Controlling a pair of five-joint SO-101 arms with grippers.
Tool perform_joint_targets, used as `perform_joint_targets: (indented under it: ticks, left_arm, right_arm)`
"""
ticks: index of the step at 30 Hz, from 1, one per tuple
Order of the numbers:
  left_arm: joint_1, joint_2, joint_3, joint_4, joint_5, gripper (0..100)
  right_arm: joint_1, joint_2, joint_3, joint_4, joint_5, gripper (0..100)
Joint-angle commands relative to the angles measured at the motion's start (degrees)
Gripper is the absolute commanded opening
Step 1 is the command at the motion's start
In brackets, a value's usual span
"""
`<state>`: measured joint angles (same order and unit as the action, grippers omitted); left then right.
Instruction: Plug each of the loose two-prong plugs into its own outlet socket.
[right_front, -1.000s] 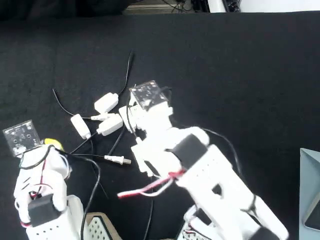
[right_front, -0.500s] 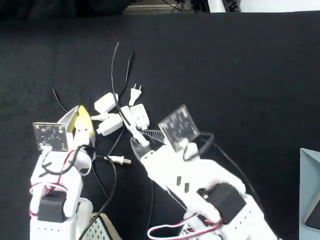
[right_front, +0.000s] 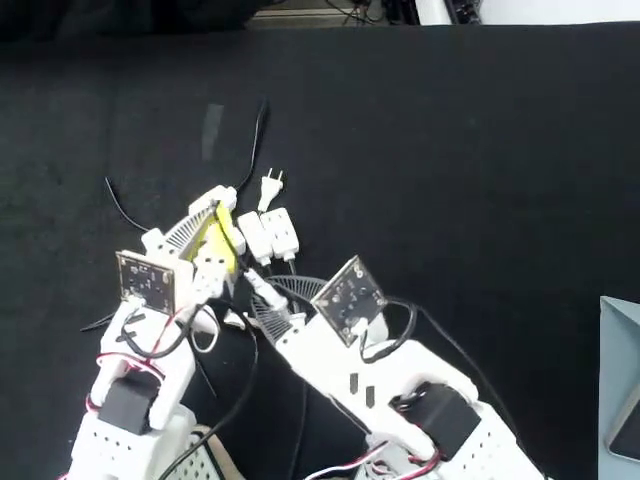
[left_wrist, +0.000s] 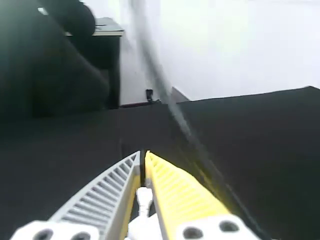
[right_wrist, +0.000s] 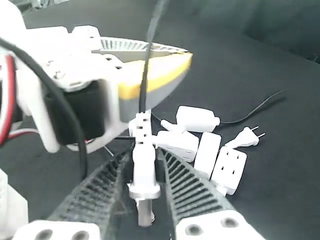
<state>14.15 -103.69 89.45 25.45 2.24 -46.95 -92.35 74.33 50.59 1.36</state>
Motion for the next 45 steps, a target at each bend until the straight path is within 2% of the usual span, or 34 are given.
perform_joint_targets:
  ticks: [1, 4, 7, 11, 16, 22, 31, 35, 40, 45]
  left_arm:
    - [3.91, -0.44, -2.33, -1.32, -0.26, 4]
    - [5.41, -0.44, -3.38, -1.23, -0.97, 4]
    - [8.04, -0.44, -3.3, -1.14, -6.59, 4]
    - [11.47, -0.44, -4.7, 4.92, -10.11, 4]
    - [13.49, -0.44, -10.42, 13.8, -10.81, 4]
    - [13.49, -0.44, -12.18, 19.52, -12.57, 4]
    - [15.16, -0.44, -12.26, 20.48, -12.84, 4]
    - [14.37, -0.44, -12.44, 20.48, -12.84, 4]
    - [7.25, -0.44, -12.62, 20.31, -12.4, 4]
    - [3.47, -0.44, -12.62, 20.22, -12.4, 4]
  right_arm:
    - [-1.23, 0.75, -0.22, 0.26, 0.44, 1.2]
    - [-1.05, 3.47, -0.22, 0.53, 0.44, 1.2]
    - [-1.05, 6.73, -1.01, 0.62, 0.35, 1.2]
    - [0.7, 11.56, -3.65, 0.97, 0.09, 1.2]
    - [3.87, 18.24, -6.37, 1.05, 0.26, 1.2]
    - [3.87, 22.2, -8.75, 1.05, 0.09, 1.2]
    - [3.87, 24.66, -9.45, 1.05, 0.0, 1.2]
    - [3.78, 24.57, -9.63, 1.05, 0.0, 1.2]
    - [3.6, 24.57, -11.47, 4.22, 0.0, 1.2]
    - [3.52, 24.57, -13.93, 6.68, 0.0, 1.2]
